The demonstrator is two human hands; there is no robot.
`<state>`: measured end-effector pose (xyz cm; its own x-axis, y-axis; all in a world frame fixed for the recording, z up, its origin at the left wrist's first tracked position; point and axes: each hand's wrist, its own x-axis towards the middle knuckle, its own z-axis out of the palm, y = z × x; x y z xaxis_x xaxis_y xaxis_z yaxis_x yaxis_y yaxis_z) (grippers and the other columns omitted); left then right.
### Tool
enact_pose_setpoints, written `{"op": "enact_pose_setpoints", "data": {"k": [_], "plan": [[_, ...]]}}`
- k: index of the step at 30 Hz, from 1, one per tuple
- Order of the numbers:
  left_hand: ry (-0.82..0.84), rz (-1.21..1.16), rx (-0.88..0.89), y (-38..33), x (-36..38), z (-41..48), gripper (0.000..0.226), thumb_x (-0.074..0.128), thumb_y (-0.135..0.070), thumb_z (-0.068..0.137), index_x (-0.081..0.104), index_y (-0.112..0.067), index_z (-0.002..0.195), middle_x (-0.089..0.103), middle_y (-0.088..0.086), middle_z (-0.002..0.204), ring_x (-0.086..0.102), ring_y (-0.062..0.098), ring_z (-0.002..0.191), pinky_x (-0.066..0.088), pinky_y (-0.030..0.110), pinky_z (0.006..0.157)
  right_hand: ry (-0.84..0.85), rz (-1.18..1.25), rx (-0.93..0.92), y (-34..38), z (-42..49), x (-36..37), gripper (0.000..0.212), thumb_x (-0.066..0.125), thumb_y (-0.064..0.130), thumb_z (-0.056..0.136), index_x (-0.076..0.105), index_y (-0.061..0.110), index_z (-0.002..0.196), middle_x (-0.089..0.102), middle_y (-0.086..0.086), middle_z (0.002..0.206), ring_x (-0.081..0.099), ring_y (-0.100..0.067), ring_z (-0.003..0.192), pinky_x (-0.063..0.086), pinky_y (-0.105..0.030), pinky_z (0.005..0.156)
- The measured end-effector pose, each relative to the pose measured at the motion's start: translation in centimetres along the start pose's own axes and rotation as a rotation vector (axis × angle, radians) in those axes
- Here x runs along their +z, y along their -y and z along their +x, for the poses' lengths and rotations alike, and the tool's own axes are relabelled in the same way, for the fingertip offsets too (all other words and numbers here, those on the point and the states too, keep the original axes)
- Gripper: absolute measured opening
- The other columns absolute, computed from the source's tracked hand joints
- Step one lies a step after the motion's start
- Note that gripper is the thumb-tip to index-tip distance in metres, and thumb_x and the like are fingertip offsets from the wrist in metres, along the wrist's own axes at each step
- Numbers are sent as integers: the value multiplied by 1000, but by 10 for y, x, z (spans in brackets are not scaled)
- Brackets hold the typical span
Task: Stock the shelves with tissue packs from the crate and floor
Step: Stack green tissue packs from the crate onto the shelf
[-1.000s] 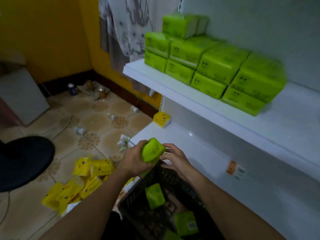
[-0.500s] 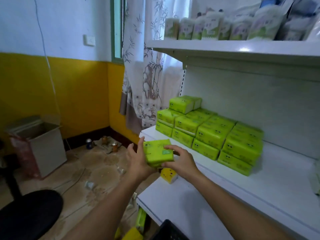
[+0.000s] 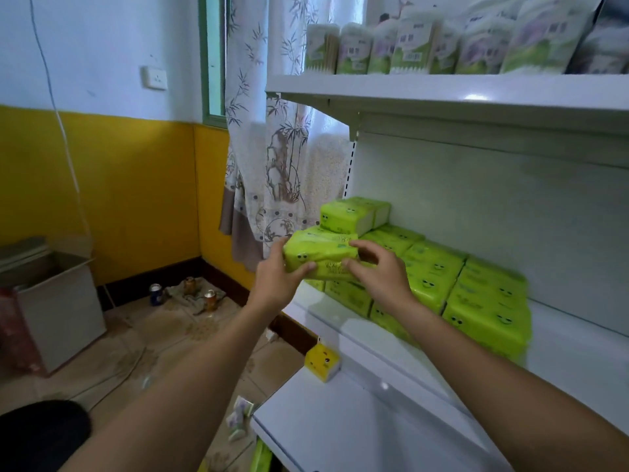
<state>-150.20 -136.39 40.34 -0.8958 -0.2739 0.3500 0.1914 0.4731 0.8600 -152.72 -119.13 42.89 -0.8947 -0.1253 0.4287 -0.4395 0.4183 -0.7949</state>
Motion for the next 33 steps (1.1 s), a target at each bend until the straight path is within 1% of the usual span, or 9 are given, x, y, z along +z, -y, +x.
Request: {"op": "enact_pose_setpoints", "data": {"k": [4,7,11,16,19,23,27,30,33], "plan": [[-78,101,23,-3,19,39,53,58,-36,89,36,-14,131,57,10,120,55,29,109,47,43,87,-93,-49,-32,-7,35,8,34,72,20,79,65,17,112,60,5,99,55,-10,98,39,-18,85],[-57,99,52,5,34,57,50,48,-37,94,32,-15,136,52,8,130,53,29,116,44,43,93,-144,-72,-15,-19,59,17,32,71,17,79,64,14,111,57,2,100,53,-14,99,37,-19,84],[49,191,139,36,46,58,61,43,-35,96,15,-18,148,29,6,150,32,22,136,32,41,108,-187,-119,38,-42,82,33,28,74,17,77,64,7,101,60,-10,104,54,-23,98,27,-15,68],[289,392,89,78,60,55,41,37,-40,97,47,-22,132,50,3,136,43,22,126,37,38,102,-188,-204,70,-53,107,47,31,74,24,76,61,13,102,57,-12,110,53,-25,102,34,-23,76],[412,484,124,100,67,49,61,20,-56,84,63,-22,111,61,0,121,51,24,114,42,38,93,-188,-292,86,-54,115,53,33,74,32,76,59,20,102,57,-8,113,53,-25,104,39,-29,76],[421,602,185,116,69,46,78,3,-62,70,61,-31,114,55,-9,126,45,19,117,39,33,95,-160,-223,78,-54,114,62,40,74,27,78,56,13,112,61,-8,96,54,-25,98,32,-24,68],[481,544,173,111,64,44,74,10,-61,76,62,-26,114,56,-5,127,44,18,122,36,35,102,-105,-143,116,-45,108,59,54,73,19,78,53,14,128,64,-8,93,53,-19,89,34,-17,67],[520,523,194,99,54,32,50,28,-41,92,64,-15,114,60,1,124,49,17,118,31,26,102,-83,-144,145,-35,99,56,63,63,5,79,46,18,138,63,-6,94,58,-22,96,49,-31,84],[486,541,194,93,42,14,43,31,-37,93,64,-19,114,58,-1,125,48,17,117,38,33,100,-107,-149,156,-24,83,49,64,57,2,78,44,19,138,64,-9,109,57,-25,104,48,-34,89]]}}
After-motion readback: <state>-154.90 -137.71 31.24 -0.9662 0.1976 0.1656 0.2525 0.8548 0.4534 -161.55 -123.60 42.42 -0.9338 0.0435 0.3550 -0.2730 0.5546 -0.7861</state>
